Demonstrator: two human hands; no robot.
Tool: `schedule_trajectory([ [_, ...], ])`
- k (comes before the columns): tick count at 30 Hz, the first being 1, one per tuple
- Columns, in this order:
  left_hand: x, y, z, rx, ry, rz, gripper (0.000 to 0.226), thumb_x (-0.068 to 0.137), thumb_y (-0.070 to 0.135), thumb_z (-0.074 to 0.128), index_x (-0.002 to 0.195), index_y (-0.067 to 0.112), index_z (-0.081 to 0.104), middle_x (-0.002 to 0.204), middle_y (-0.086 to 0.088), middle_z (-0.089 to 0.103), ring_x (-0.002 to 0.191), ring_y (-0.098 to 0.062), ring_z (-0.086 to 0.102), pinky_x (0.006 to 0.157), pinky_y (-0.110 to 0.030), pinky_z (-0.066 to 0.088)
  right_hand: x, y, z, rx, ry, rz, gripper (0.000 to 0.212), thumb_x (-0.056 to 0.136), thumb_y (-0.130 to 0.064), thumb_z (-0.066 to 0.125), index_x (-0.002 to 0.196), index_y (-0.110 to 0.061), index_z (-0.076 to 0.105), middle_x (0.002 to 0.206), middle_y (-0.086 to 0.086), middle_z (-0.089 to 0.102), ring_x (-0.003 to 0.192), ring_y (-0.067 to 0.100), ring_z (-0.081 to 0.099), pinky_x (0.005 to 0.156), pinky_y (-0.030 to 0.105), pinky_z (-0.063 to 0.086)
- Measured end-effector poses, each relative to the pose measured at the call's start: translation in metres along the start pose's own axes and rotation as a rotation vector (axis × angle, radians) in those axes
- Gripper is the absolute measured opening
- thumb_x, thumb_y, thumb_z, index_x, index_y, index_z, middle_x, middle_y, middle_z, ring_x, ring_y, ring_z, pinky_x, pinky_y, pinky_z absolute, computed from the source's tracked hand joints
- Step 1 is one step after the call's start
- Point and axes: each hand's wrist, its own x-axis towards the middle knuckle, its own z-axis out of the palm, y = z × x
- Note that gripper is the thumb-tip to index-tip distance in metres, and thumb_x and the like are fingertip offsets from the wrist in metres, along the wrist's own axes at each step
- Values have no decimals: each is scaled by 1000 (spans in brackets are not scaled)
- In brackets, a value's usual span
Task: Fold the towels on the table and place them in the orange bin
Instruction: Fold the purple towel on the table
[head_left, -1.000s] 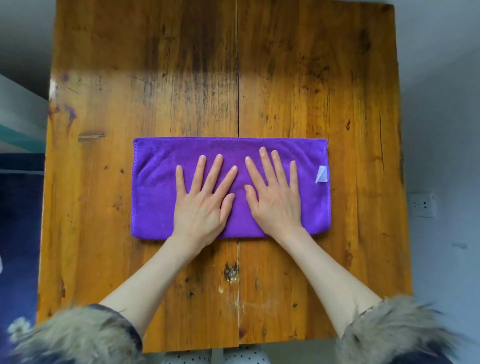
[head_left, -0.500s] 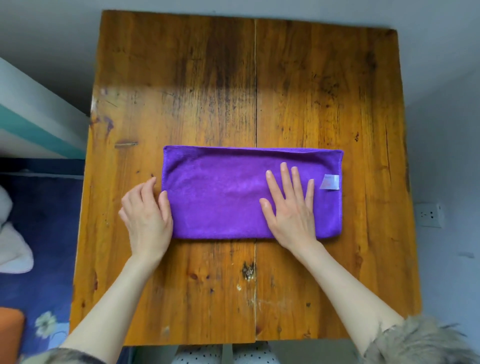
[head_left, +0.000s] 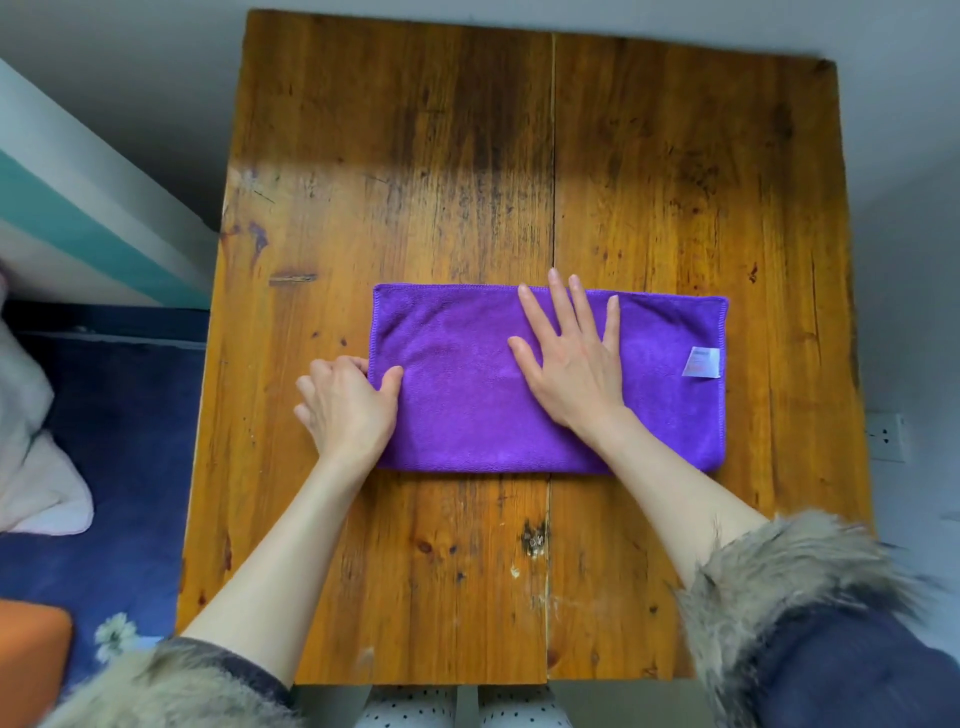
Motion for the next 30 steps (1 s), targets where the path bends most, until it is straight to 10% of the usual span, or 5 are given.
schedule_trajectory([
  [13,1,3,-19,-219,-154,-2,39,82,28,68,115,15,51,88,4,57,107,-24,55,98,-39,36,-66,-41,18,54,39,4,58,93,-49,33,146,-25,30,155,8,24,144,27,17,112,62,14],
  [18,2,-1,-33,-605,-419,-35,30,83,6,67,111,11,56,86,-1,62,77,-13,60,61,-20,52,-67,-42,20,31,35,27,58,93,-49,33,146,-26,29,155,7,24,144,27,17,112,60,11],
  [23,-8,1,-54,-660,-625,43,36,86,-2,58,114,20,53,103,-11,53,95,-21,56,83,-49,49,-66,-43,18,38,4,37,58,93,-49,31,146,-25,31,155,8,25,144,28,18,112,60,9],
  [30,-36,45,-75,-659,-637,114,44,74,3,70,113,19,55,97,-9,57,95,-23,61,90,-56,47,-77,-19,-21,540,22,42,48,93,-28,36,139,-15,44,152,7,30,141,22,28,114,41,22],
])
